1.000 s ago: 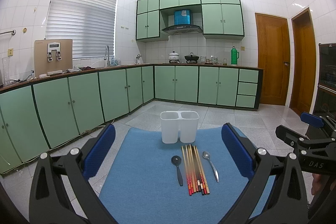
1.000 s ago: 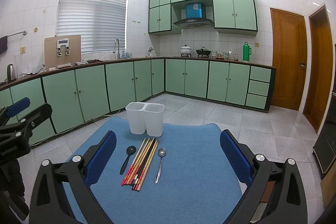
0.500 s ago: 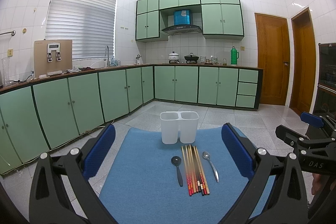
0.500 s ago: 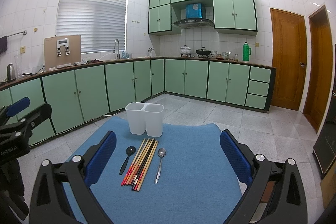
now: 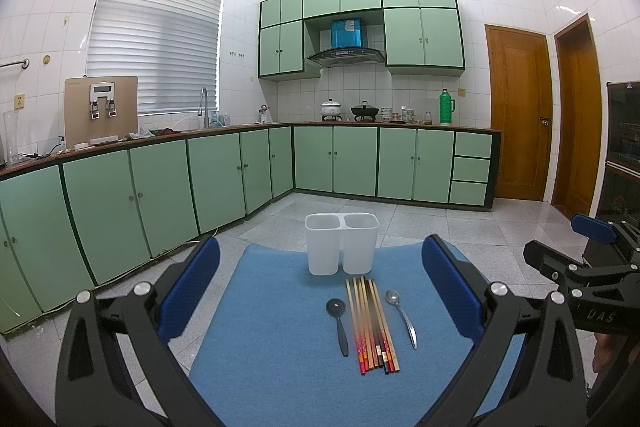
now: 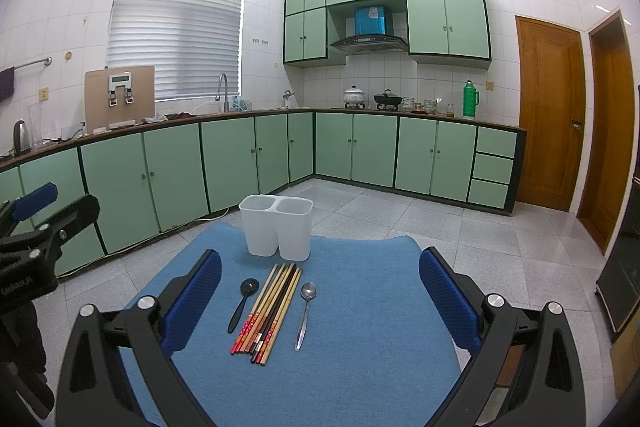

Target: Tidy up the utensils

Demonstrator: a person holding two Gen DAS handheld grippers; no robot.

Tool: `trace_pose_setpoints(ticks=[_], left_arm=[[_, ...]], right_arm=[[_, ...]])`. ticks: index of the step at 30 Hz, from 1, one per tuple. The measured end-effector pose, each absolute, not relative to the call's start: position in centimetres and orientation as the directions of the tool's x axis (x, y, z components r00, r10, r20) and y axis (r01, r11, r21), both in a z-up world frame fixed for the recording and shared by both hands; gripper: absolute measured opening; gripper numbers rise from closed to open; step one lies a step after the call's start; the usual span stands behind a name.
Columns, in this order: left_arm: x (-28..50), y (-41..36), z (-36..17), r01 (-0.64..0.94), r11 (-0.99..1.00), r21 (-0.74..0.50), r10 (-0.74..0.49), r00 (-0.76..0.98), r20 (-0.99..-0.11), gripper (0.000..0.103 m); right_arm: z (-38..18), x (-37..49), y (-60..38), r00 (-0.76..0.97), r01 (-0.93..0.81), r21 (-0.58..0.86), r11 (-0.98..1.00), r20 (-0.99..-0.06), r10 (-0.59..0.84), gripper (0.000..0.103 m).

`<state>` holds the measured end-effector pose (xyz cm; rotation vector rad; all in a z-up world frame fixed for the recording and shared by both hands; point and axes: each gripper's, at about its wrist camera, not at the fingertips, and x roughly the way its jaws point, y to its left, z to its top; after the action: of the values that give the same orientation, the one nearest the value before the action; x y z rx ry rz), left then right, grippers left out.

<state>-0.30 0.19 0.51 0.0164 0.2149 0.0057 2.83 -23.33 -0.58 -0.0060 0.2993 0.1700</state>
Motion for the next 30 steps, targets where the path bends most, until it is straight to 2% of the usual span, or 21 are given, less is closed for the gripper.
trace_pose_setpoints(ticks=[10, 17, 30], left_arm=[[0.0, 0.6, 1.2, -0.006, 1.0, 0.016, 0.009, 0.975, -0.221, 0.098], [1.9, 0.9, 0.5, -0.012, 1.0, 0.026, 0.018, 0.968, -0.25, 0.098], [12.7, 3.8, -5.1, -0.052, 0.997, 0.059, 0.073, 0.888, -0.453, 0.098]], right_arm=[[-1.7, 3.5, -23.1, 0.939, -0.166, 0.018, 0.986, -0.303, 0.164, 0.097], [-2.7, 5.8, -22.7, 0.924, -0.165, 0.01, 0.986, -0.348, 0.158, 0.097], [-8.4, 17.2, -21.3, 0.788, -0.176, 0.054, 0.983, -0.59, 0.173, 0.097]])
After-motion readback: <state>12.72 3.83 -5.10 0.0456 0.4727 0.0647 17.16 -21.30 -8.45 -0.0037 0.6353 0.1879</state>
